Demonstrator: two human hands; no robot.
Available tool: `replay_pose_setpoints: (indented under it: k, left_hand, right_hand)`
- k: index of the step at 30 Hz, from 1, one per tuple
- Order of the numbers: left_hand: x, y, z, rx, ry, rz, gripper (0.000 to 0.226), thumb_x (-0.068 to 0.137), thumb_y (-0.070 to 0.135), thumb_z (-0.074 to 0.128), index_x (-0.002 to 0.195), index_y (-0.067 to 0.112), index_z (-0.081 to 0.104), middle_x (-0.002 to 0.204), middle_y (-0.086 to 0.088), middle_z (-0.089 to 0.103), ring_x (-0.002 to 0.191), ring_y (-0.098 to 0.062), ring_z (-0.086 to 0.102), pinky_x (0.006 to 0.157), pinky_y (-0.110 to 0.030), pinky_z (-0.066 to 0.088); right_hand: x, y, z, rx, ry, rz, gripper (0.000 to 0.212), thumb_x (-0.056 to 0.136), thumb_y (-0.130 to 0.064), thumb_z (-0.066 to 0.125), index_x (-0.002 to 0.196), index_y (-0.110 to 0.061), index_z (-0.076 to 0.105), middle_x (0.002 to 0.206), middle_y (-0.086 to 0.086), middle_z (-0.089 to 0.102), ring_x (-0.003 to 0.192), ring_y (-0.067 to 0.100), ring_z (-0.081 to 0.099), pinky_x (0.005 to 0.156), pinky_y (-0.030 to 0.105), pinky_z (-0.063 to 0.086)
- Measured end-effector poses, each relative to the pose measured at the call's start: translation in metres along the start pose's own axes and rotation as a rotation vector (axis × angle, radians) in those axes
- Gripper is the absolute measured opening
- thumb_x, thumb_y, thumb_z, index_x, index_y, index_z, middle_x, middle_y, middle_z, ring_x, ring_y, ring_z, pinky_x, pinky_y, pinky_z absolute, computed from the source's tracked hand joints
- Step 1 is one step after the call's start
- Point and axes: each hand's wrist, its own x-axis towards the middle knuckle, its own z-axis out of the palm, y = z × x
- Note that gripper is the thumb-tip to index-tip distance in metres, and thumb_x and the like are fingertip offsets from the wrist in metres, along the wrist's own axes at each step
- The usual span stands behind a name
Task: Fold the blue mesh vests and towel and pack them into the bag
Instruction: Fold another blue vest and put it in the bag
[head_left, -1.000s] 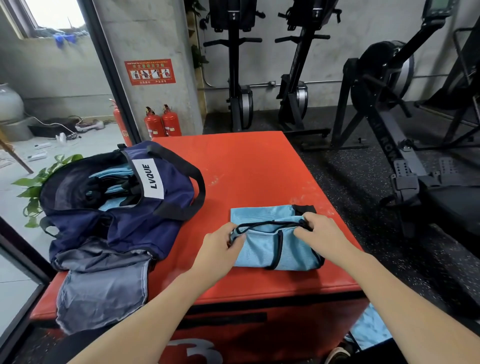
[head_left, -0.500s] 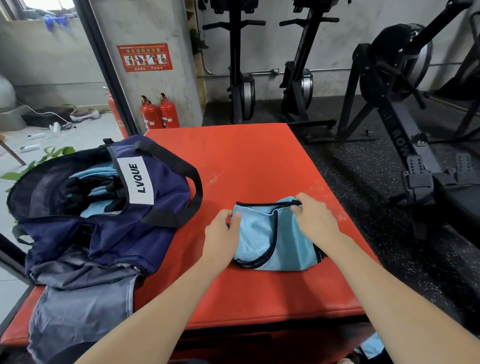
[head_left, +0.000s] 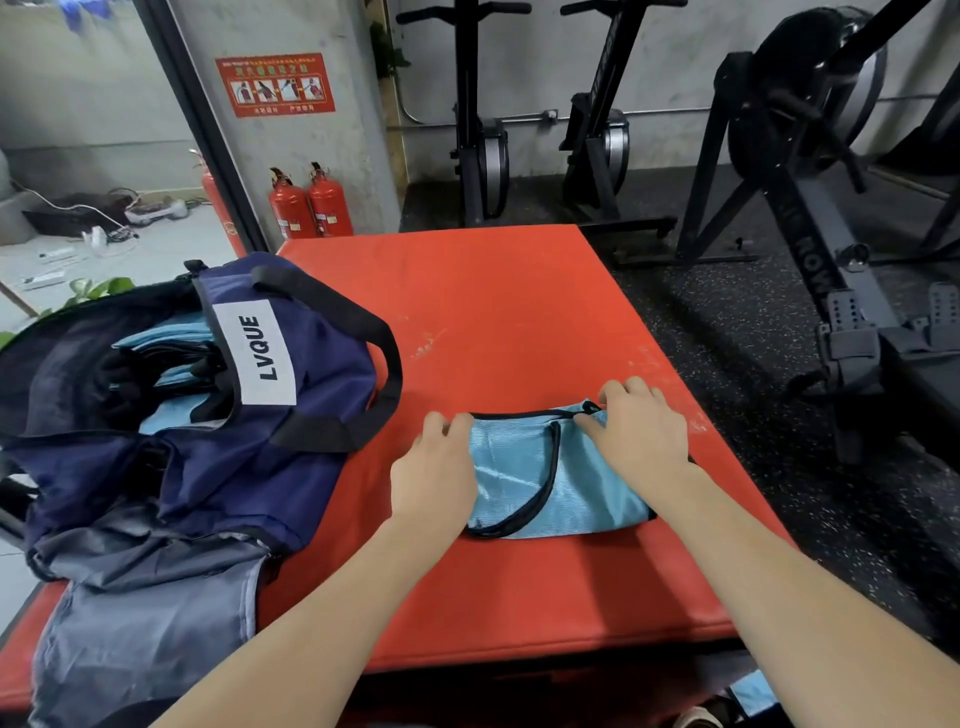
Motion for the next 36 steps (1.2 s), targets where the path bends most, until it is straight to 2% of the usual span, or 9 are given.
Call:
replay_pose_setpoints:
  k: [4, 7, 9, 14, 19, 23, 28, 31, 36]
  left_hand:
    - [0.016, -0.005, 0.006, -0.039, 0.131, 0.274, 0.051, 0.075, -0.003, 0.063, 0.118, 0.026, 0.065, 0.127, -0.002, 0.051, 0.109, -0.026, 0.052, 0.081, -0.037, 0.043]
    - [0.024, 0.002, 0.006, -0.128, -0.044, 0.324, 0.033, 0.095, 0.014, 0.052, 0.122, 0.030, 0.064, 0.145, 0.004, 0.043, 0.138, -0.018, 0.034, 0.100, -0.039, 0.035]
    - [0.030, 0.000, 0.011, -0.130, -0.149, 0.315, 0.032, 0.101, 0.022, 0.045, 0.126, 0.032, 0.062, 0.147, 0.008, 0.042, 0.143, -0.013, 0.028, 0.106, -0.039, 0.029]
    - [0.035, -0.010, 0.010, -0.238, -0.242, 0.261, 0.031, 0.101, 0.020, 0.043, 0.119, 0.036, 0.063, 0.131, 0.017, 0.057, 0.126, -0.012, 0.047, 0.102, -0.042, 0.032]
    - [0.020, -0.008, -0.001, -0.108, -0.223, 0.288, 0.025, 0.096, 0.033, 0.049, 0.115, 0.036, 0.065, 0.111, 0.008, 0.058, 0.110, -0.017, 0.053, 0.099, -0.039, 0.034]
    - [-0.007, -0.003, -0.007, -0.192, -0.258, 0.372, 0.028, 0.088, 0.046, 0.054, 0.111, 0.033, 0.065, 0.091, 0.013, 0.052, 0.097, -0.012, 0.058, 0.100, -0.038, 0.036]
    - [-0.019, -0.010, 0.002, -0.232, -0.161, 0.405, 0.034, 0.088, 0.051, 0.058, 0.119, 0.037, 0.063, 0.107, 0.013, 0.047, 0.108, -0.007, 0.047, 0.096, -0.033, 0.033]
    - [-0.015, -0.017, 0.001, -0.263, -0.142, 0.496, 0.025, 0.091, 0.043, 0.057, 0.113, 0.038, 0.068, 0.120, 0.014, 0.049, 0.111, -0.009, 0.045, 0.094, -0.035, 0.040]
    - [-0.014, -0.020, 0.001, -0.318, -0.240, 0.645, 0.026, 0.092, 0.020, 0.051, 0.105, 0.027, 0.072, 0.107, 0.015, 0.067, 0.111, -0.009, 0.052, 0.094, -0.038, 0.047]
  right_hand:
    - [-0.015, -0.010, -0.015, 0.042, 0.176, -0.116, 0.035, 0.093, -0.046, 0.059, 0.112, -0.017, 0.062, 0.106, 0.004, 0.058, 0.102, 0.029, 0.052, 0.079, 0.040, 0.046]
    - [-0.042, -0.025, -0.024, 0.300, 0.019, -0.123, 0.024, 0.093, -0.049, 0.057, 0.101, -0.026, 0.059, 0.089, -0.009, 0.060, 0.088, 0.020, 0.059, 0.070, 0.034, 0.045]
    - [-0.061, -0.029, -0.020, 0.364, -0.149, -0.083, 0.029, 0.090, -0.057, 0.056, 0.087, -0.029, 0.057, 0.074, -0.010, 0.059, 0.081, 0.019, 0.062, 0.067, 0.033, 0.045]
    - [-0.077, -0.013, -0.013, 0.230, -0.321, 0.012, 0.057, 0.090, -0.070, 0.044, 0.071, -0.018, 0.052, 0.073, -0.002, 0.058, 0.081, 0.026, 0.060, 0.067, 0.035, 0.044]
    - [-0.051, 0.012, -0.006, 0.163, -0.220, 0.094, 0.044, 0.094, -0.062, 0.042, 0.081, -0.021, 0.051, 0.096, 0.007, 0.067, 0.099, 0.032, 0.063, 0.075, 0.036, 0.041]
    - [-0.031, 0.023, 0.005, 0.198, -0.115, -0.087, 0.028, 0.099, -0.045, 0.044, 0.100, -0.025, 0.063, 0.107, -0.001, 0.067, 0.107, 0.029, 0.058, 0.085, 0.039, 0.043]
    - [-0.044, 0.007, 0.009, 0.398, -0.134, -0.295, 0.037, 0.097, -0.041, 0.057, 0.124, -0.017, 0.062, 0.124, -0.002, 0.064, 0.120, 0.017, 0.054, 0.104, 0.034, 0.042]
    - [-0.060, -0.001, 0.002, 0.415, -0.185, -0.404, 0.039, 0.090, -0.057, 0.057, 0.112, -0.026, 0.063, 0.115, -0.013, 0.061, 0.114, 0.008, 0.050, 0.102, 0.031, 0.041]
    - [-0.079, 0.001, 0.004, 0.326, -0.248, -0.526, 0.041, 0.077, -0.072, 0.057, 0.092, -0.034, 0.059, 0.109, -0.020, 0.056, 0.113, 0.004, 0.048, 0.103, 0.032, 0.038]
